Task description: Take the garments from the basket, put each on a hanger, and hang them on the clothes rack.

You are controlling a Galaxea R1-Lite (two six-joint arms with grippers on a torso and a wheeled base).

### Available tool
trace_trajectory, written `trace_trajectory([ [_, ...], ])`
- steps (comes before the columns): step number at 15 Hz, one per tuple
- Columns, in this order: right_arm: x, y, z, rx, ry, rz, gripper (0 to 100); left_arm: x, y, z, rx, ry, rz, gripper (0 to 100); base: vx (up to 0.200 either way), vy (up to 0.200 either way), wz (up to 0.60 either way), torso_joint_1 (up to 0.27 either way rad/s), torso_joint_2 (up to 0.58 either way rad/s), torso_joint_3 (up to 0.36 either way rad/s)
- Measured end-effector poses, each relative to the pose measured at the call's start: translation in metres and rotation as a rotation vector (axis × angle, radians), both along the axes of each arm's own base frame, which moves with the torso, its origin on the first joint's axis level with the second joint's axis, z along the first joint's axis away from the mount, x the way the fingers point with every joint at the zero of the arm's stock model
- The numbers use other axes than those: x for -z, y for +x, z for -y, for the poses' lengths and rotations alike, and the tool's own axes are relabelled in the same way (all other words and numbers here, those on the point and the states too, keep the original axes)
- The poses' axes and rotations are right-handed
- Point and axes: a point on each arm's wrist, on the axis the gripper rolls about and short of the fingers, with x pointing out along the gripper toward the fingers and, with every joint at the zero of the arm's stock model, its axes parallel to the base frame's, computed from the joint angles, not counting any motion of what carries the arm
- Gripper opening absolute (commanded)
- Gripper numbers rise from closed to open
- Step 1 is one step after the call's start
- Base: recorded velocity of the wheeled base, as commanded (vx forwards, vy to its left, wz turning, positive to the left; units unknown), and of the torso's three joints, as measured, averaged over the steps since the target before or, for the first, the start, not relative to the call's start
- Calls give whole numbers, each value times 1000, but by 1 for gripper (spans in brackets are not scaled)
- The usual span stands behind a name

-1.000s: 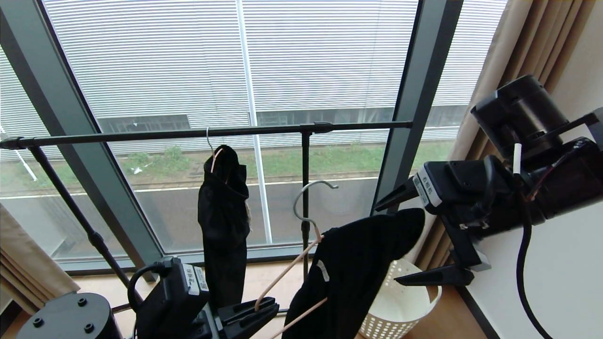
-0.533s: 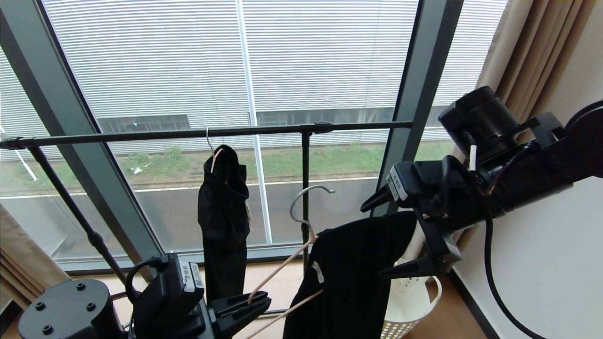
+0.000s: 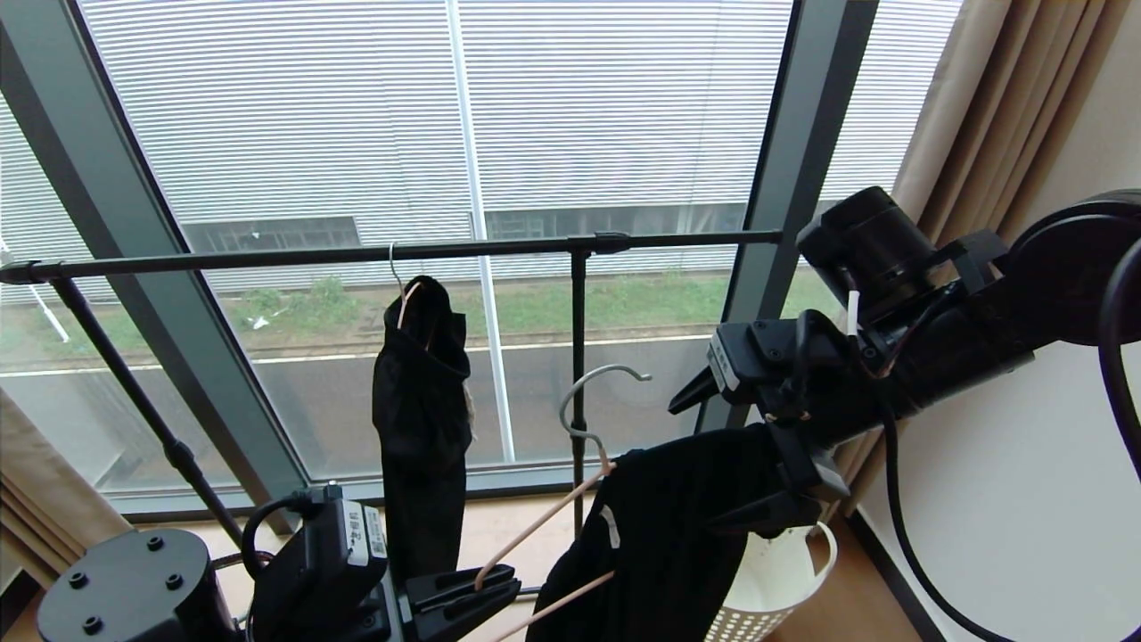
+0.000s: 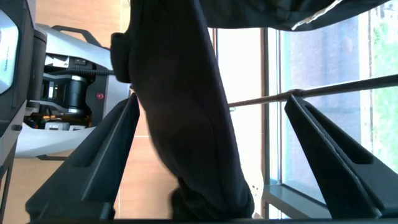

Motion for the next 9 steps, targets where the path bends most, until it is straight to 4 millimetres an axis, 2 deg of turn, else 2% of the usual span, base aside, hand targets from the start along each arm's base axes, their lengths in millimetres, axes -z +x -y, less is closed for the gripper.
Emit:
trace_trajectory([
  [9,12,2,-13,-24,-18,-34,100,-1,-2,1,12,3,16,0,0,0,0,0,0,0],
])
